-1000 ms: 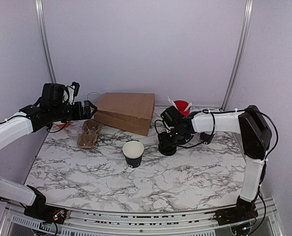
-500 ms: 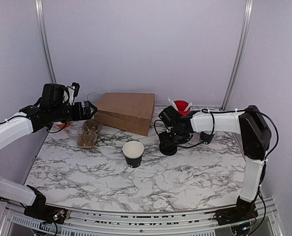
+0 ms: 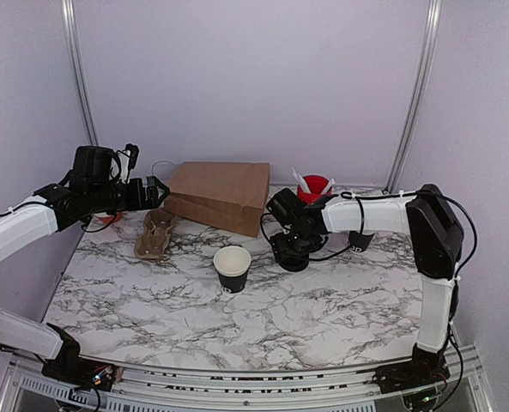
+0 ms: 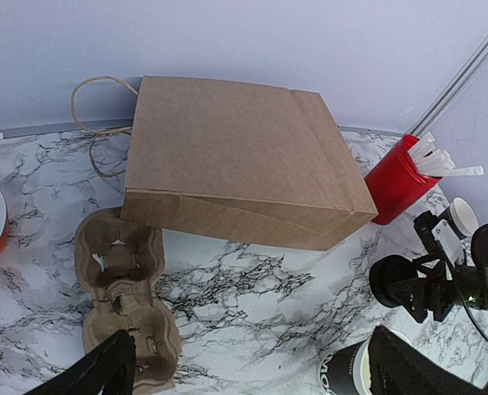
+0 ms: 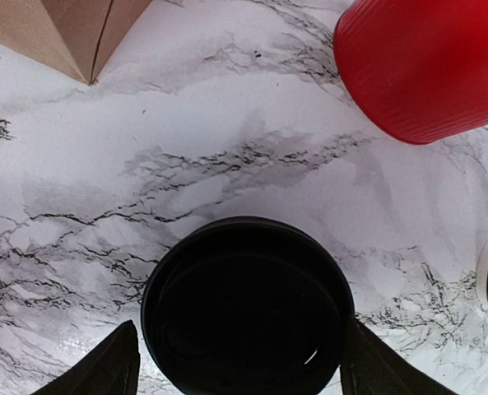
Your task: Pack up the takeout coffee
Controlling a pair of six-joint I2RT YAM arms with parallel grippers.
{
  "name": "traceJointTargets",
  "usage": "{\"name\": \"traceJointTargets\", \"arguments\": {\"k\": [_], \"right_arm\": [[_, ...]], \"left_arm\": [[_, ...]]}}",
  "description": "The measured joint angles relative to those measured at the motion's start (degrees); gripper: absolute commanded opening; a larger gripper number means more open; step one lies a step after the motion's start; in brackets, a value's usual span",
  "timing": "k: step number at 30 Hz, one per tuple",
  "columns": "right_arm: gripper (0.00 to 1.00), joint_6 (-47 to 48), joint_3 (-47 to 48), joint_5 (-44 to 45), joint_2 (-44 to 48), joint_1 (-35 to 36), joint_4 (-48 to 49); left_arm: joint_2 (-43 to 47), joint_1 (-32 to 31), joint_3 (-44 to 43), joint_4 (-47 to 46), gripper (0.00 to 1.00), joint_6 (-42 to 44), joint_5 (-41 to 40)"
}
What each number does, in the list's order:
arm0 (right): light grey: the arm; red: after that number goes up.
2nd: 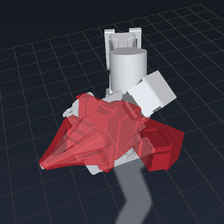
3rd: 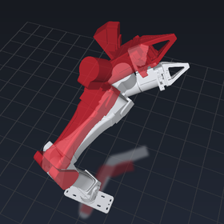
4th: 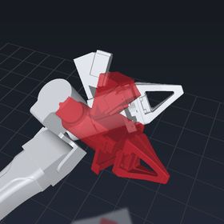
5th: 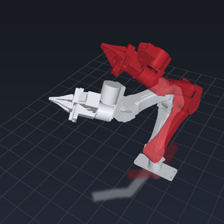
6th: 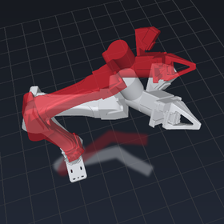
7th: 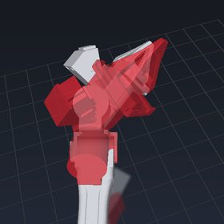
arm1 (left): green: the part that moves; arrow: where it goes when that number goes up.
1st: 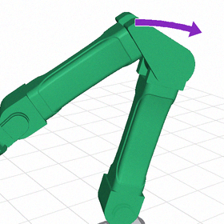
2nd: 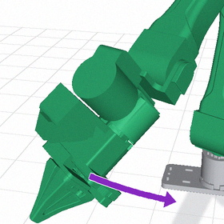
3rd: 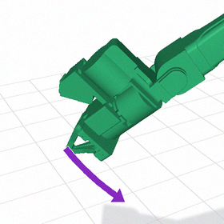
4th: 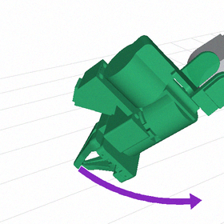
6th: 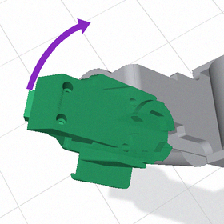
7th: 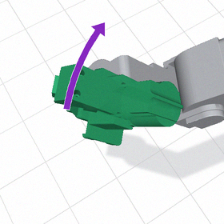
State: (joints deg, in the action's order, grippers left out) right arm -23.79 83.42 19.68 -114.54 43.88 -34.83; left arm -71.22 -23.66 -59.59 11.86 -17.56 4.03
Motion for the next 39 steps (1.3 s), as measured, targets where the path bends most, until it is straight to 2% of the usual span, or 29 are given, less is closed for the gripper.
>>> {"name": "traceJointTargets", "arguments": {"k": [20,27,39], "right_arm": [[0.65,-0.02,0.02,2.29,-1.14,0.00,-0.90],[0.65,-0.04,-0.13,0.92,0.94,-0.50,-0.59],[0.65,-0.57,-6.71,-5.95,6.19,-4.66,3.98]], "left_arm": [[0.00,0.00,0.00,0.00,0.99,0.00,0.00],[0.00,0.00,0.00,0.00,0.99,0.02,0.00],[0.00,0.00,0.00,0.00,0.99,-0.28,1.07]]}}
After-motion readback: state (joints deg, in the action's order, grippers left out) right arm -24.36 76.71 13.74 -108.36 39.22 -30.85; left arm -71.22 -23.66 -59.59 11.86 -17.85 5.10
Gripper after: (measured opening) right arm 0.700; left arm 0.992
